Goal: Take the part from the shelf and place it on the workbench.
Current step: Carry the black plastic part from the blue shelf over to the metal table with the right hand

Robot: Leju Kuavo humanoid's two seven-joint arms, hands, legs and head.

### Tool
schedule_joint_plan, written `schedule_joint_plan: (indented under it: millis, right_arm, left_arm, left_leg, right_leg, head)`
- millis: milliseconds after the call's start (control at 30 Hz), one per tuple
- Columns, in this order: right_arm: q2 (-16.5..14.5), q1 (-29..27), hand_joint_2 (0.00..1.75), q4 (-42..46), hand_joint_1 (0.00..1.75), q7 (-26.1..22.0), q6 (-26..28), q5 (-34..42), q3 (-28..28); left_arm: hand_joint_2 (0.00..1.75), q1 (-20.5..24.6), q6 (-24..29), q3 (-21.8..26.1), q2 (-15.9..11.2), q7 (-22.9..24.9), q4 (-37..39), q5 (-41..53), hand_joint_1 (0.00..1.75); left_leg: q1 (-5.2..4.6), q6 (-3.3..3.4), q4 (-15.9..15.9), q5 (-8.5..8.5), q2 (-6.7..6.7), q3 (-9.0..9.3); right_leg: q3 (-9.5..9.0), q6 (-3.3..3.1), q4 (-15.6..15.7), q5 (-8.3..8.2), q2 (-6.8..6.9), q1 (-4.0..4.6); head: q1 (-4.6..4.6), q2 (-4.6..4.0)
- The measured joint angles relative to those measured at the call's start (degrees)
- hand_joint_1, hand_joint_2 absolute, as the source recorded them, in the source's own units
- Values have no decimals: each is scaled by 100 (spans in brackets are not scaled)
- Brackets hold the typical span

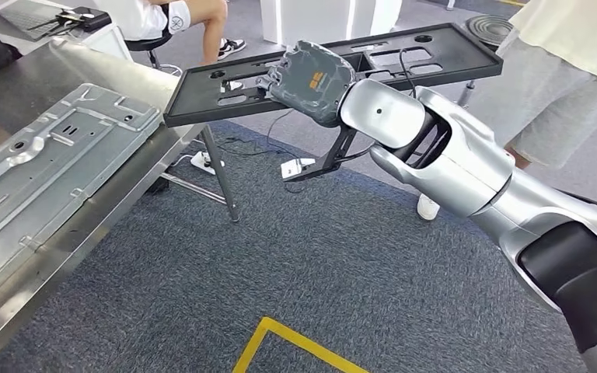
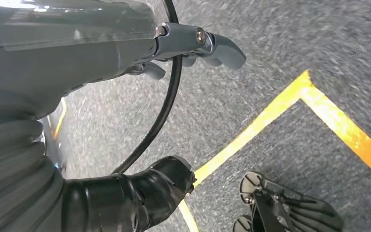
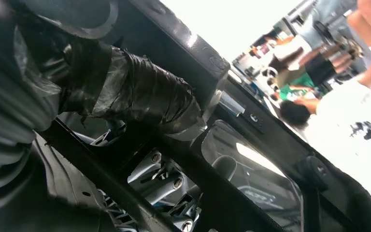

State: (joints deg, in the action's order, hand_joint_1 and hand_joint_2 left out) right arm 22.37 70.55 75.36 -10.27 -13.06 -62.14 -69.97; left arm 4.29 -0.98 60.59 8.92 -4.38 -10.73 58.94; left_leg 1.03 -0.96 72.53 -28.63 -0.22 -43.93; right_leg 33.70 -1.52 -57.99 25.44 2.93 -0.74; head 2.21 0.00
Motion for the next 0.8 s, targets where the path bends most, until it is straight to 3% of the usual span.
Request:
schedule_joint_plan:
  millis: [67,133,167,233,267,333,400,433,467,500,533,600,667,733,767,800]
  right_arm:
    - [-1,-10,175,-1,175,6,10,-1,-25]
    - [-1,-13,175,-10,175,35,27,-2,-28]
    - [-2,-13,175,-20,175,50,39,-3,-32]
    - [-22,-14,175,-40,175,66,68,-4,-50]
    - [-32,-14,175,-50,175,66,79,-4,-59]
    - [-40,-9,175,-63,175,66,98,-4,-66]
    - [-28,-20,175,-83,175,66,112,-4,-83]
    - [-20,-38,175,-97,175,65,114,-4,-98]
    - [-12,-60,175,-114,175,63,116,-3,-114]
    - [-5,-77,175,-131,175,61,118,-2,-125]
    - [-1,-88,175,-141,175,59,122,0,-130]
    - [2,-94,175,-156,175,57,149,4,-130]
    - [2,-103,175,-166,175,56,187,2,-132]
    - [-9,-117,175,-182,175,56,215,-12,-148]
    - [-26,-127,175,-192,175,57,225,-23,-157]
    - [-46,-135,175,-203,175,59,236,-32,-165]
  left_arm:
    - [175,-5,-5,0,-2,15,0,-1,0]
    - [175,-1,-7,1,0,24,0,2,0]
    - [175,1,-8,1,2,25,0,7,0]
    - [175,0,-6,3,3,24,0,26,0]
    - [175,0,-2,3,4,22,0,35,0]
    - [175,10,6,4,6,17,0,47,0]
    - [175,23,13,4,6,14,0,51,0]
    - [175,26,17,4,4,14,0,54,0]
    - [175,26,26,5,2,14,0,56,0]
    - [175,24,43,7,1,19,0,57,0]
    - [175,23,71,11,3,26,0,58,0]
    - [175,24,136,22,33,46,0,58,0]
    - [175,26,181,34,66,55,0,60,0]
    - [175,19,204,43,81,55,0,63,0]
    - [175,13,210,48,80,54,0,64,0]
    - [175,9,212,54,84,52,0,67,0]
  left_leg:
    - [11,-19,-730,349,142,371]
    - [-19,26,-1302,530,286,672]
    - [-39,62,-1389,527,304,714]
    - [-57,149,-1392,528,187,724]
    - [-52,186,-1410,533,134,744]
    - [-31,268,-1449,548,33,788]
    - [-36,317,-1453,551,-80,792]
    - [-46,329,-1447,549,-150,790]
    - [-59,335,-1439,546,-225,789]
    - [-74,338,-1429,544,-301,790]
    - [-88,339,-1420,543,-375,792]
    - [-102,330,-1405,544,-507,780]
    - [-70,284,-1398,560,-625,735]
    - [-32,204,-1419,590,-756,699]
    - [-37,172,-1416,590,-756,692]
    - [-54,145,-1364,549,-667,667]
  right_leg:
    - [-16,46,-35,47,122,-4]
    - [-25,108,-77,98,222,20]
    - [-33,139,-86,114,266,37]
    - [-69,200,-81,137,348,43]
    - [-81,232,-105,172,321,28]
    - [34,275,-406,379,78,-8]
    - [410,279,-1135,716,-199,-14]
    - [616,275,-1494,826,-254,-9]
    - [753,264,-1698,836,-275,-4]
    - [783,242,-1676,729,-288,-1]
    - [704,208,-1439,530,-316,6]
    - [383,106,-659,124,-558,16]
    - [180,40,-196,-28,-757,42]
    - [137,20,-123,-33,-682,69]
    - [104,11,-72,-52,-604,58]
    - [61,-9,-8,-74,-526,37]
  head:
    - [0,0]
    - [2,0]
    - [5,0]
    - [8,0]
    - [9,0]
    - [11,0]
    - [10,0]
    - [10,0]
    - [9,0]
    - [9,0]
    - [10,0]
    - [7,0]
    - [10,0]
    - [16,0]
    - [17,0]
    - [3,0]
